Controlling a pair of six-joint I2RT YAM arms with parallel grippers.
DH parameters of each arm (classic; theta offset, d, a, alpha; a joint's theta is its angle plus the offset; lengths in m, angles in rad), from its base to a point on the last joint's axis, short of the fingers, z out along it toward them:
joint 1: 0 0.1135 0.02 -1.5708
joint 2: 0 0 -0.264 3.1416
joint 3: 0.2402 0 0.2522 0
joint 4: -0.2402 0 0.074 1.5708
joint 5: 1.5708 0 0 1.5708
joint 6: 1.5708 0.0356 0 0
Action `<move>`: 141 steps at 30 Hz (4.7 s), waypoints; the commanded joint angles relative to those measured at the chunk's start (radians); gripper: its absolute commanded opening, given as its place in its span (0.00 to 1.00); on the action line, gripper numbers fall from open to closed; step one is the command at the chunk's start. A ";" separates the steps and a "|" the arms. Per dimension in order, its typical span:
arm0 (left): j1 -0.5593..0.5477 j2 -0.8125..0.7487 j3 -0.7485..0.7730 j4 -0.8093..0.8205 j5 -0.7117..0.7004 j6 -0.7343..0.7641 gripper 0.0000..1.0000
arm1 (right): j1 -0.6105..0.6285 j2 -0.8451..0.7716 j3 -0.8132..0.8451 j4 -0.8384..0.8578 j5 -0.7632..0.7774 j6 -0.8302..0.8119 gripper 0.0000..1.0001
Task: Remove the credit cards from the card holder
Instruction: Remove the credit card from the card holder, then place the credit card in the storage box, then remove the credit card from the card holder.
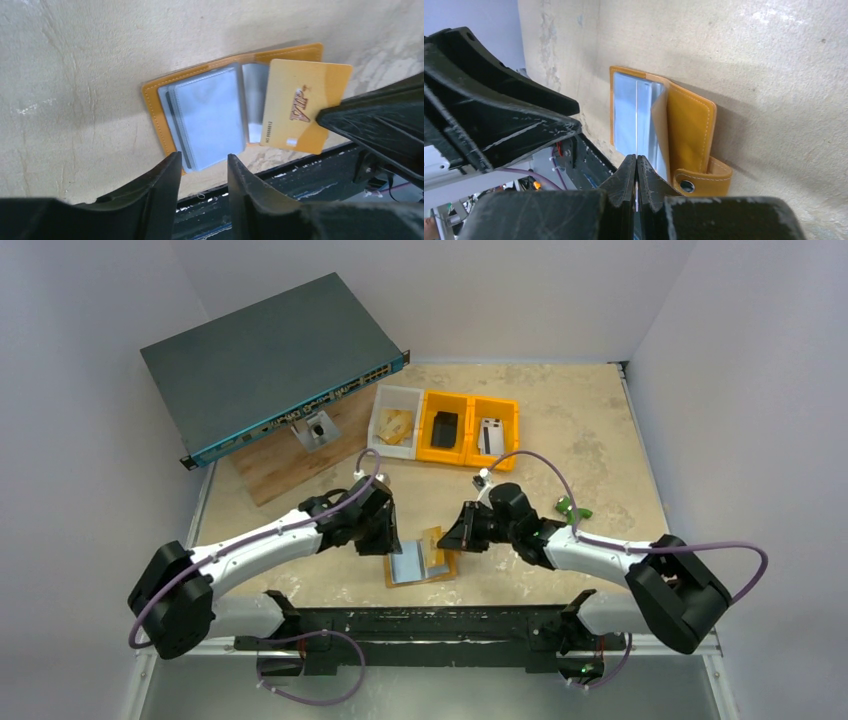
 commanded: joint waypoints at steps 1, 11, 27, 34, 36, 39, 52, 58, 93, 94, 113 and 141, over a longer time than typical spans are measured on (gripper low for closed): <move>0.002 -0.072 0.054 -0.054 -0.043 0.037 0.47 | -0.005 -0.033 0.055 -0.008 -0.004 -0.007 0.00; 0.050 -0.212 0.080 -0.154 -0.105 0.092 0.91 | -0.028 0.008 0.169 0.010 -0.014 0.024 0.00; 0.128 -0.366 0.105 -0.244 -0.104 0.150 0.98 | -0.195 0.542 0.869 -0.070 -0.075 -0.041 0.00; 0.131 -0.397 0.116 -0.264 -0.102 0.152 0.98 | -0.210 0.786 1.149 -0.142 -0.056 -0.047 0.00; 0.131 -0.401 0.119 -0.267 -0.098 0.151 0.98 | -0.212 0.836 1.216 -0.165 -0.045 -0.054 0.00; 0.131 -0.404 0.119 -0.270 -0.095 0.150 0.98 | -0.216 0.898 1.291 -0.185 -0.038 -0.057 0.00; 0.132 -0.398 0.115 -0.264 -0.079 0.146 0.98 | -0.221 0.919 1.336 -0.215 -0.040 -0.068 0.35; 0.132 -0.394 0.109 -0.256 -0.076 0.138 0.98 | -0.221 0.838 1.260 -0.223 -0.029 -0.079 0.36; 0.132 -0.332 0.066 -0.220 -0.081 0.135 0.98 | 0.109 0.029 0.496 -0.378 0.312 -0.152 0.57; 0.132 -0.332 0.065 -0.220 -0.083 0.135 0.98 | 0.131 0.027 0.488 -0.382 0.325 -0.147 0.58; 0.133 -0.300 0.013 -0.192 -0.083 0.112 0.98 | 0.335 0.224 0.520 -0.478 0.459 -0.175 0.69; 0.133 -0.289 -0.036 -0.151 -0.046 0.093 0.98 | 0.445 0.513 0.646 -0.621 0.593 -0.143 0.53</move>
